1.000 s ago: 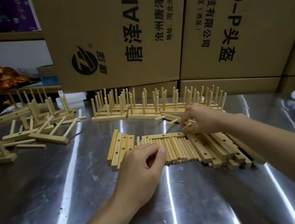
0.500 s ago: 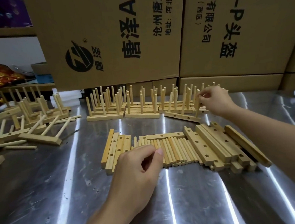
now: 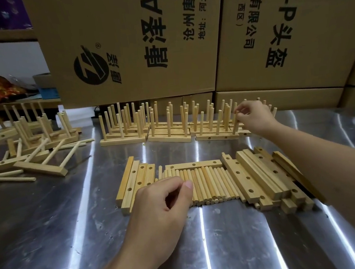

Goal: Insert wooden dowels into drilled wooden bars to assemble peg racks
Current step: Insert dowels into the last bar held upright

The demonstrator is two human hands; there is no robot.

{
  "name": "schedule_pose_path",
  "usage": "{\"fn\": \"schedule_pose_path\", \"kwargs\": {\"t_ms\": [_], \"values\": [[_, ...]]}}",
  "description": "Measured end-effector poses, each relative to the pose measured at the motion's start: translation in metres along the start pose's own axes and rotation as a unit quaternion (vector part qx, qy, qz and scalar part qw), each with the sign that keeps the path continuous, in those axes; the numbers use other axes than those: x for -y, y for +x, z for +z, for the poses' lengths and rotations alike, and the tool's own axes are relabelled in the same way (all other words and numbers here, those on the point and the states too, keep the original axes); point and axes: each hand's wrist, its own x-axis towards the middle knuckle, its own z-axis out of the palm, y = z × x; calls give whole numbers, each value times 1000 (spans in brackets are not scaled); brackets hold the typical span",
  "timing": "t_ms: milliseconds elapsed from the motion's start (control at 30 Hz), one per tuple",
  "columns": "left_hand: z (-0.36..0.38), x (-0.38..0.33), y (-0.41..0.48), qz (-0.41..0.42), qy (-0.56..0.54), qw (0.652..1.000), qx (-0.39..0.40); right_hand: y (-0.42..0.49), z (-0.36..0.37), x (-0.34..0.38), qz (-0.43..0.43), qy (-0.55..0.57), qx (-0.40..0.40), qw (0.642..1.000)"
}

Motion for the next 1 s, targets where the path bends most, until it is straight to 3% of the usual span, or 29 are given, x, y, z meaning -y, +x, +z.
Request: {"fn": "schedule_pose_path", "kwargs": {"t_ms": [167,300,400,467,533,667,800,867,933,1000], "values": [[-1,-2,1,7,-6,1000,5,-2,-2,-1,2,3,9,1000],[-1,-1,1,0,-11,1000,8,-12,-25,-16,2,-27,-38,999],[-1,-3,2,-4,-10,1000,7,-31,-55,-32,38,-137,68,988],[-1,-4,2,-10,-15,1000,7,-49,-74,-42,89,-216,209,950],[-1,-5,2,-17,-18,1000,8,-67,-90,-47,124,-253,299,912],[-1,-6,1,-18,-10,1000,9,-97,-101,-43,98,-244,313,913],[-1,-7,2,-31,-13,999,5,-111,-110,-15,60,-282,263,921],[-2,-8,1,-40,-13,999,-5,-114,-120,10,25,-229,213,950],[-3,-8,0,-51,-27,998,-5,-121,-124,41,-13,-86,197,977],[-2,-9,0,-74,-74,994,9,-138,-113,74,-41,66,235,969]]}}
